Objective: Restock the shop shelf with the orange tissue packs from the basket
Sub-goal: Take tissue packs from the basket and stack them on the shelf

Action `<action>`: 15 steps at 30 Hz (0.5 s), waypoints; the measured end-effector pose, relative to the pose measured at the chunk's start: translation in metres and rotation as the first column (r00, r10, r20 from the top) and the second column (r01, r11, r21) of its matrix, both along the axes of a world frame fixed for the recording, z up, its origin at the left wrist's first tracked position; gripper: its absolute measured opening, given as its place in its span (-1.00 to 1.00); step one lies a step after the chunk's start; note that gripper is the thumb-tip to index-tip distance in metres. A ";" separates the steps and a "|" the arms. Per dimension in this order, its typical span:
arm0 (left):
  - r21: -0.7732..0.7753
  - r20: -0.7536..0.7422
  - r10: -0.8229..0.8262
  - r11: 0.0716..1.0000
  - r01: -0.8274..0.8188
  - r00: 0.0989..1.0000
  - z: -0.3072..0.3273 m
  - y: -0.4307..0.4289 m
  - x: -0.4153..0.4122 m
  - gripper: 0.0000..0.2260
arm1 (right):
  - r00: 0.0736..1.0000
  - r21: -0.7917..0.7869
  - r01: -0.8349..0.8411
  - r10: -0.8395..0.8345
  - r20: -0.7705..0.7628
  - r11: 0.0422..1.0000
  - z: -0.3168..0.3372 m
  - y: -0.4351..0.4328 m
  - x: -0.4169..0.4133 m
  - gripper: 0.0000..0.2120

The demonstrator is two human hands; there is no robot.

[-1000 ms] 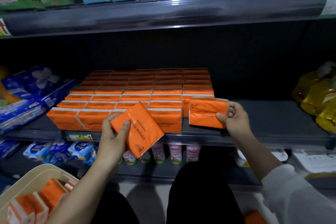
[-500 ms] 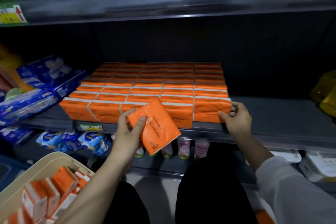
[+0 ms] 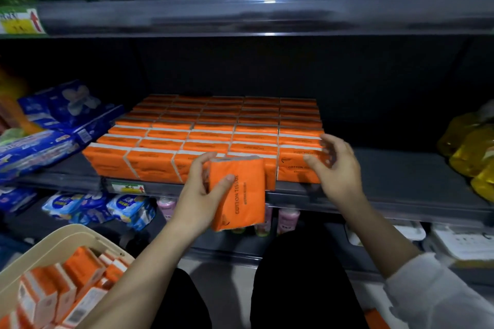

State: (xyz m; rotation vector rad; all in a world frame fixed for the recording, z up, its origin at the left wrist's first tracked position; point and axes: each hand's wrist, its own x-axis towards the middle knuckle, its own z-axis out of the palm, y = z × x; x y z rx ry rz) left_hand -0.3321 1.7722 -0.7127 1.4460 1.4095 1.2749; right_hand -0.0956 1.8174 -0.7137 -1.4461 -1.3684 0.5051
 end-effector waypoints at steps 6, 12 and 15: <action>0.122 -0.509 -0.104 0.974 0.192 0.855 0.012 -0.011 0.019 -0.46 | 0.808 -0.138 -0.588 0.584 -0.073 0.797 0.026 -0.022 -0.033 -0.64; 0.118 -0.652 -0.133 0.955 0.273 0.747 0.012 -0.006 0.023 -0.41 | 0.800 -0.159 -0.577 0.593 0.087 0.801 0.014 -0.029 -0.025 -0.55; 0.142 -0.678 -0.111 0.950 0.277 0.727 0.015 -0.004 0.024 -0.28 | 0.882 -0.116 -0.469 0.471 -0.011 0.876 0.001 -0.029 -0.011 -0.60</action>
